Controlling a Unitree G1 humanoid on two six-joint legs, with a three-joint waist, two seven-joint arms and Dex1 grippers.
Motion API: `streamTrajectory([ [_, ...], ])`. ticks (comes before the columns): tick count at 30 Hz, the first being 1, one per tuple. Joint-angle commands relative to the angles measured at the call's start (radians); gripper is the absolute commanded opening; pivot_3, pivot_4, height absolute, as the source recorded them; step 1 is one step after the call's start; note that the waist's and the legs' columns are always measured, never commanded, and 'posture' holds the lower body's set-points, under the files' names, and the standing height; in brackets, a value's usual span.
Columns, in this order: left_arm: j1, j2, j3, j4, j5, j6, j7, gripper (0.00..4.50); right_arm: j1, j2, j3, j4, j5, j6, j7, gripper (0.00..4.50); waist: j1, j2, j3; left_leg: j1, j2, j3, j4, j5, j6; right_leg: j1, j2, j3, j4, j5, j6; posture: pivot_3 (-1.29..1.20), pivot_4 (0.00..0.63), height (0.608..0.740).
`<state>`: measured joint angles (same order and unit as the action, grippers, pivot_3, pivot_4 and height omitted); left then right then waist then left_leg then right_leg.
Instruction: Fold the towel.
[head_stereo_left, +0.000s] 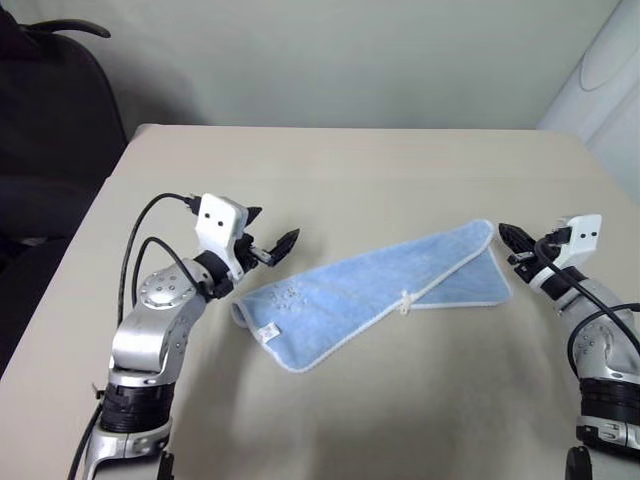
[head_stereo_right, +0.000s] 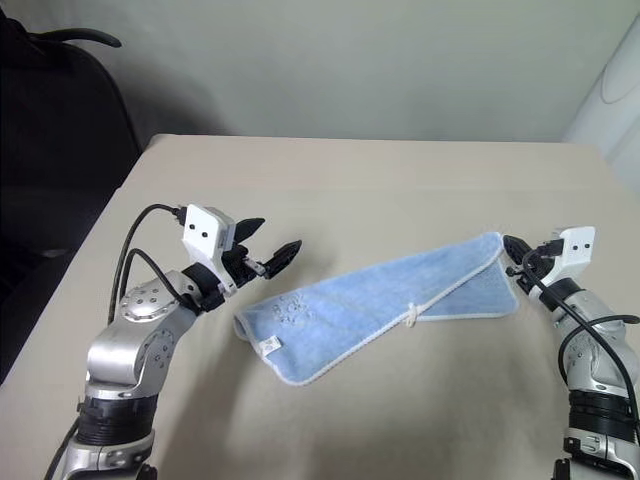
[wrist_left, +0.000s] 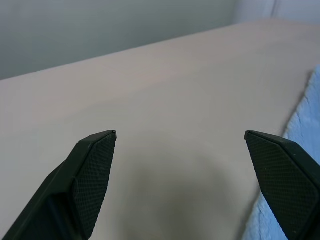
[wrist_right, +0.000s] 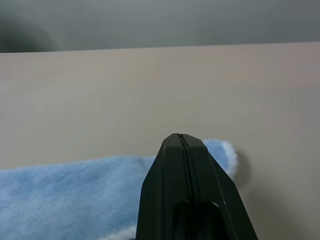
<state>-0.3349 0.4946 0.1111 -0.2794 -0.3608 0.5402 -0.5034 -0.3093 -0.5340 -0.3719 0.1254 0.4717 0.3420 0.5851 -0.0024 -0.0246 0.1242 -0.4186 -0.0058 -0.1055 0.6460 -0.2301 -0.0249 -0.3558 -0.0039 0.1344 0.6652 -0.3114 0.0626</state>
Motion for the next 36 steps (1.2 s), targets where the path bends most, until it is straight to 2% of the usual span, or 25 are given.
streamTrajectory([
  [1,0.03,0.032,-0.01,-0.043,0.004,-0.001,-0.032,4.46,-0.035,-0.016,-0.001,0.028,-0.01,0.024,-0.026,0.0,-0.001,0.0,0.0,0.0,0.0,0.0,0.0,0.0,0.0,0.0,0.0,0.0,0.0,0.0,0.0,0.0,0.15,0.74],
  [2,0.046,0.044,-0.013,-0.059,0.002,0.006,-0.042,4.46,-0.05,-0.02,0.011,0.044,-0.016,0.029,-0.019,0.0,-0.001,0.0,0.0,0.0,0.0,0.0,0.0,0.0,0.0,0.0,0.0,0.0,0.0,0.0,0.0,0.0,0.15,0.74],
  [4,0.076,0.061,-0.022,-0.089,0.001,0.015,-0.052,4.5,-0.085,-0.032,0.022,0.088,-0.027,0.036,-0.007,0.59,-0.002,0.0,0.0,0.0,0.0,0.0,0.0,0.0,0.0,0.0,0.0,0.0,0.0,0.0,0.0,0.0,0.15,0.74],
  [10,0.174,0.093,-0.018,-0.17,-0.034,0.038,-0.096,4.5,-0.218,-0.039,0.017,0.231,-0.012,0.11,-0.023,2.6,0.0,0.0,0.0,0.0,0.0,0.0,-0.001,0.0,0.0,0.0,0.0,0.0,0.001,0.0,0.0,0.0,0.15,0.74],
  [15,0.238,0.148,-0.061,-0.209,-0.017,0.013,-0.164,4.5,-0.329,-0.054,-0.012,0.367,-0.017,0.171,-0.08,4.35,0.003,0.0,0.0,0.0,0.0,0.0,-0.001,0.0,0.0,-0.001,0.0,0.0,0.001,0.0,0.0,0.0,0.15,0.74],
  [27,0.341,0.163,-0.045,-0.318,-0.017,0.022,-0.155,4.5,-0.542,-0.085,-0.05,0.725,-0.019,0.198,-0.108,4.43,0.005,0.001,0.0,0.0,0.0,0.0,-0.002,0.0,0.0,-0.002,0.0,0.0,0.002,0.0,-0.001,0.0,0.15,0.74],
  [36,0.366,0.177,-0.03,-0.33,-0.024,0.019,-0.161,4.5,-0.546,-0.078,-0.055,0.756,-0.002,0.266,-0.071,4.43,0.004,0.002,0.0,0.0,0.0,0.001,-0.003,0.0,0.0,-0.002,0.0,0.0,0.002,0.001,-0.002,0.0,0.15,0.74],
])
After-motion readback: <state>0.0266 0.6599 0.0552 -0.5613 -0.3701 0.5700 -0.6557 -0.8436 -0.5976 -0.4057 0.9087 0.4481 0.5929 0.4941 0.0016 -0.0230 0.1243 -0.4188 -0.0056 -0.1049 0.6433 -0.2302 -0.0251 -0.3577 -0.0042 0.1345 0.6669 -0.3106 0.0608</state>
